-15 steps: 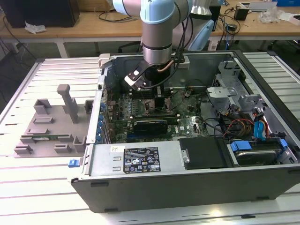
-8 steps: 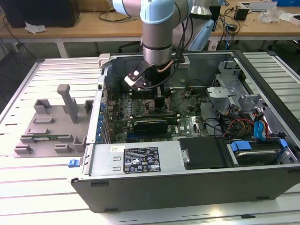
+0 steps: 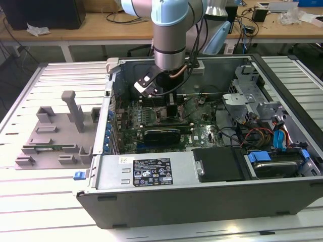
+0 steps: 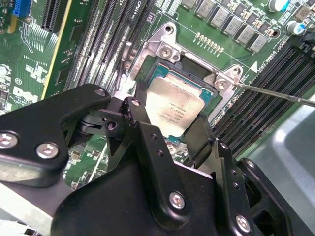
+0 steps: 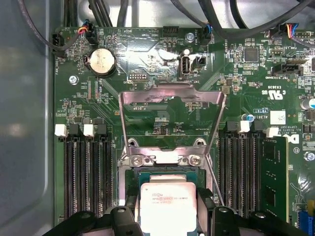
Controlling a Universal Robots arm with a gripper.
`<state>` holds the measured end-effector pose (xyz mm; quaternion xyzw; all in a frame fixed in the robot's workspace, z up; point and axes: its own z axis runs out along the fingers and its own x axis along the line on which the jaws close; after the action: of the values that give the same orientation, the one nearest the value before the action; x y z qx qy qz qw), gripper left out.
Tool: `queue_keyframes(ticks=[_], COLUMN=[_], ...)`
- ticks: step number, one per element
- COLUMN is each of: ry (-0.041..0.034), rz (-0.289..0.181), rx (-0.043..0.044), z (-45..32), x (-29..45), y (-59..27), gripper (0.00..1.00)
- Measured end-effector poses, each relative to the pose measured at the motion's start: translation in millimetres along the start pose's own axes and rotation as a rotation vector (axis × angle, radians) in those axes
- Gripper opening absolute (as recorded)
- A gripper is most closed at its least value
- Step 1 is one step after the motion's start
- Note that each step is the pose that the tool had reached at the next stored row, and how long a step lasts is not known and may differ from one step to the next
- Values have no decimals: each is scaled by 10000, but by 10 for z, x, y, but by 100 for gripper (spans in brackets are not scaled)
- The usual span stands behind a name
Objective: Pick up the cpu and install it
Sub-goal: 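Place the cpu into insertion slot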
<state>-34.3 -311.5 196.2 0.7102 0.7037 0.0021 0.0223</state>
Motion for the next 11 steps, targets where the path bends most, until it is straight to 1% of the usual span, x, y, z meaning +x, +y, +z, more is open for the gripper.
queue_keyframes(ticks=[3, 4, 5, 6, 7, 11], ry=[3, 7, 1, 1, 2, -14], rz=[4, 4, 4, 3, 3, 3], rx=[-1, -3, 0, 1, 0, 0], z=[18, 21, -59, -186, -267, -275], x=[6, 7, 3, 0, -1, -1], y=[0, 1, 2, 7, 10, 10], gripper=[55, 62, 62, 62, 62, 60])
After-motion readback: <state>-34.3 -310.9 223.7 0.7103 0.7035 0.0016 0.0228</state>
